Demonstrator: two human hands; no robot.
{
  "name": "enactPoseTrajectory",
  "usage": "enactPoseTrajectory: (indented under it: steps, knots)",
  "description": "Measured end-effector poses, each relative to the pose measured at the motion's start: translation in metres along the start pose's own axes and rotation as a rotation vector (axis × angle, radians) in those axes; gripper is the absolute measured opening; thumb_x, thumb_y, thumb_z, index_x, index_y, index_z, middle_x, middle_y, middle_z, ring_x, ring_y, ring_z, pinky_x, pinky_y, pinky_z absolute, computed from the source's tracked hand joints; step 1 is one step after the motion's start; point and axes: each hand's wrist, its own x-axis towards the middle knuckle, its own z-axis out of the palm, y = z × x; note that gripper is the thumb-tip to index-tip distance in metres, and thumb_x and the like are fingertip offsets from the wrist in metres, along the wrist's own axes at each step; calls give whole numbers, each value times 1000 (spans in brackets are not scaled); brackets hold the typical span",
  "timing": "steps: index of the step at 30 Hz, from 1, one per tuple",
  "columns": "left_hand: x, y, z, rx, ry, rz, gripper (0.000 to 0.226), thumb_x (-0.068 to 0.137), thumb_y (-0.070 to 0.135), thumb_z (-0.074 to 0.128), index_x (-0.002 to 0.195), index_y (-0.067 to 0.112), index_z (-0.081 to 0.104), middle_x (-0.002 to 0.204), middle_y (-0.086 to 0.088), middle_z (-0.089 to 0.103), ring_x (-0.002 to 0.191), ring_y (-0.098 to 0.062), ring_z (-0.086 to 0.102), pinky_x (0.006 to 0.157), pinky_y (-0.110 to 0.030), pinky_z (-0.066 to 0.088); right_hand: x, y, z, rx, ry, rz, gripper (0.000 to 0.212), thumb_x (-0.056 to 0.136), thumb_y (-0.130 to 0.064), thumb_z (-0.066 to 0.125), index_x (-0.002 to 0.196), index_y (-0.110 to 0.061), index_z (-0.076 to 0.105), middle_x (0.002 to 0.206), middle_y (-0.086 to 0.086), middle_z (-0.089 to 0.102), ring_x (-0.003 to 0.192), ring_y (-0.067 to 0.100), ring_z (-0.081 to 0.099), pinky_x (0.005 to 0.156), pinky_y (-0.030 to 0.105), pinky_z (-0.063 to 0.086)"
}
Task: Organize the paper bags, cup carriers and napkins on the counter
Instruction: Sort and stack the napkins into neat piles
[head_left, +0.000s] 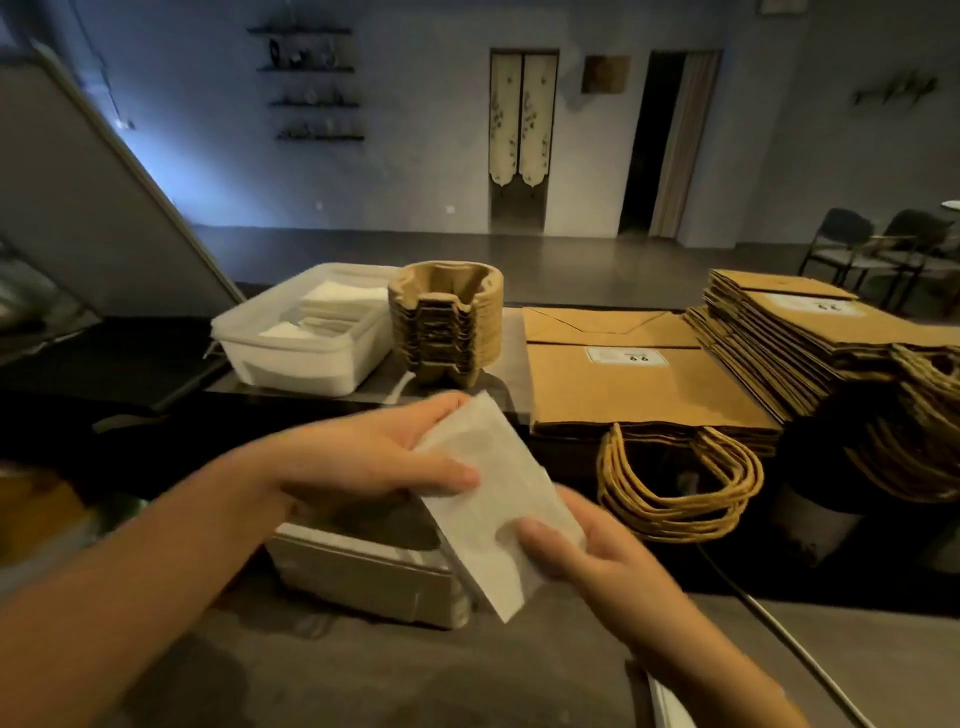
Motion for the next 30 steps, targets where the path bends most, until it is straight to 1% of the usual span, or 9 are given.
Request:
enactPoseTrajectory:
  steps: [5, 11, 14, 16, 20, 22, 25, 27, 30]
  knots:
    - [-31, 23, -91, -137, 181, 118, 75, 49, 37, 86, 117, 33, 55, 109, -3, 67, 102, -20, 65, 82, -33, 55, 54, -100, 23, -199, 59, -143, 22, 88, -50, 45, 97, -34, 57, 95, -8, 65, 86, 8, 64, 78, 26, 55]
    - [-33, 35, -173, -233, 561, 161, 12, 90, 25, 52, 98, 30, 59, 97, -1, 62, 88, -15, 61, 70, -27, 56, 150, -190, 48, -565, 215, -297, 28, 94, -35, 50, 117, -18, 53, 95, -6, 56, 86, 10, 57, 76, 23, 50]
    - [-17, 10, -199, -134, 669, 66, 11, 97, 23, 46, 96, 23, 57, 92, -2, 59, 79, -13, 56, 70, -25, 52, 203, -201, 62, -771, 200, -224, 32, 95, -30, 52, 123, -14, 55, 105, 1, 58, 91, 13, 55, 83, 26, 49]
    - [-5, -18, -213, 52, 655, -60, 11, 96, 25, 49, 100, 19, 56, 93, -5, 59, 76, -15, 56, 61, -24, 52, 235, -193, 72, -947, 107, -108, 32, 95, -26, 51, 123, -10, 57, 113, 7, 62, 90, 16, 56, 83, 28, 49]
    - [15, -59, -221, 437, 473, -259, 22, 94, 31, 49, 101, 13, 61, 102, -11, 64, 91, -26, 61, 76, -34, 48, 278, -164, 91, -1193, -101, 116, 34, 96, -17, 50, 126, -2, 55, 121, 13, 61, 86, 18, 57, 63, 21, 46]
    - [21, -65, -216, 499, 432, -303, 26, 95, 28, 47, 110, 10, 59, 110, -12, 62, 97, -25, 58, 77, -30, 44, 292, -150, 98, -1277, -135, 139, 35, 96, -16, 51, 127, -1, 54, 124, 13, 59, 98, 20, 57, 75, 25, 47]
    - [31, -70, -210, 610, 442, -372, 43, 98, 26, 45, 135, 7, 39, 132, -15, 49, 112, -28, 51, 85, -30, 38, 305, -139, 105, -1365, -158, 163, 35, 96, -15, 51, 128, -2, 54, 126, 12, 57, 114, 24, 55, 96, 28, 41]
    - [39, -73, -208, 659, 469, -406, 53, 98, 30, 45, 141, 6, 28, 138, -17, 44, 119, -32, 47, 93, -34, 38, 308, -137, 106, -1403, -161, 178, 34, 97, -14, 49, 129, -3, 54, 127, 12, 57, 107, 23, 54, 97, 29, 39]
    - [47, -75, -205, 730, 457, -445, 51, 98, 32, 44, 140, 7, 32, 136, -16, 47, 118, -32, 49, 94, -35, 38, 310, -133, 102, -1398, -199, 193, 33, 94, -11, 53, 126, -3, 56, 110, 7, 57, 90, 18, 48, 84, 29, 42]
